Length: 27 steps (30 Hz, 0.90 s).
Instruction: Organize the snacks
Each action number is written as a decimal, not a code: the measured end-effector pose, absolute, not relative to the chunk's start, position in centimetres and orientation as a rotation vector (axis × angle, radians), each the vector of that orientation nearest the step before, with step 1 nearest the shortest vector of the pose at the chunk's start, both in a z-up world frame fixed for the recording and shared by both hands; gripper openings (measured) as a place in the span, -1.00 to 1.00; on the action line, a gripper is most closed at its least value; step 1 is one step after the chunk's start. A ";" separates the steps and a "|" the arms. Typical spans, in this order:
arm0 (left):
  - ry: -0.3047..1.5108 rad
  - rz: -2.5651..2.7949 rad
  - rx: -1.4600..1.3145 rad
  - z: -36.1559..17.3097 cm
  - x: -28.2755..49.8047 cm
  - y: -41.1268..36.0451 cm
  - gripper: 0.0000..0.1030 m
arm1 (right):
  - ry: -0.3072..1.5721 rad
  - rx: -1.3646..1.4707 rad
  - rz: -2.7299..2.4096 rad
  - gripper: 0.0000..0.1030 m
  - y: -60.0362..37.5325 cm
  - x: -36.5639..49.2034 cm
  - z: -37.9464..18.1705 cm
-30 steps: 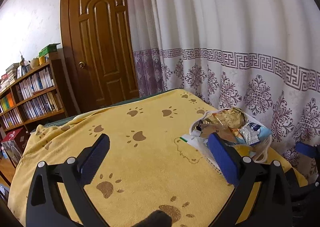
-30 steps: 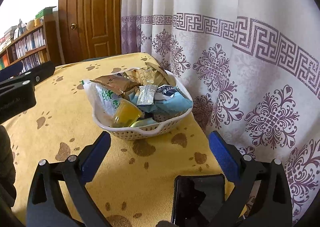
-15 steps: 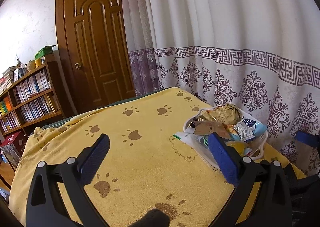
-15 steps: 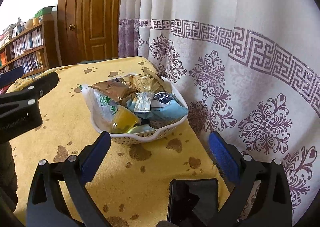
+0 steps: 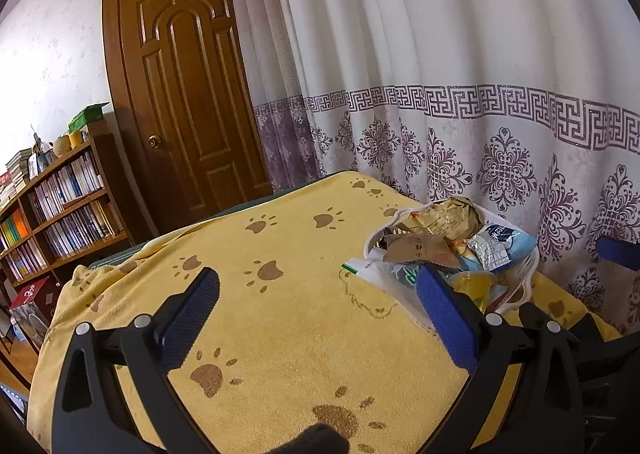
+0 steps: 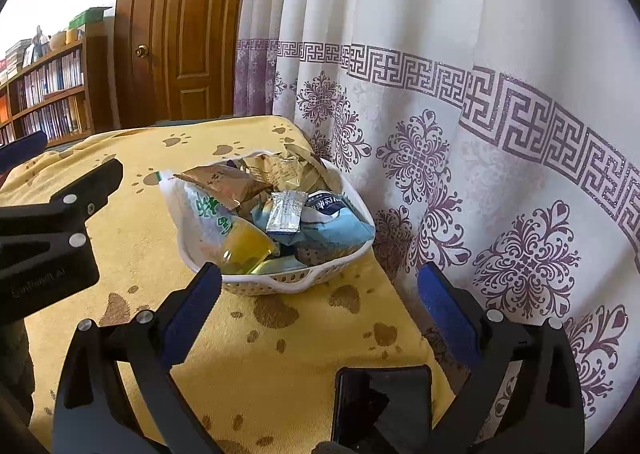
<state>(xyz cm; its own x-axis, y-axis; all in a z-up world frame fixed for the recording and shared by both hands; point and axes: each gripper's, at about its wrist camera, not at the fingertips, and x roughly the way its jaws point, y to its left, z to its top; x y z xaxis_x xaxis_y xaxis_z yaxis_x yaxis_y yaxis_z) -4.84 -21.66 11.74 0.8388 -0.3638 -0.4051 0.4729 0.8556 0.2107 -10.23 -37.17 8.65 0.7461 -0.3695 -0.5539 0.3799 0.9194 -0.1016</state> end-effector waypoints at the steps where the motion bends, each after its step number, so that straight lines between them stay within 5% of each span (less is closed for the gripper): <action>1: 0.365 -0.450 0.311 11.7 -4.8 -21.7 0.91 | 0.602 0.016 -0.411 0.94 -37.2 -10.2 8.6; 27: 0.330 -0.447 0.326 11.5 -5.3 -21.8 0.90 | 0.605 0.012 -0.416 0.94 -37.0 -10.0 8.4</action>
<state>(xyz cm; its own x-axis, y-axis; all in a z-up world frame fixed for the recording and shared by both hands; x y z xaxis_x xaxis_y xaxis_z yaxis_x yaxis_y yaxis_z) -5.29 -21.78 11.53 0.8511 -0.3647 -0.3777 0.4684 0.8524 0.2324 -10.01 -37.00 8.39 0.7425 -0.3762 -0.5543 0.3830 0.9172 -0.1095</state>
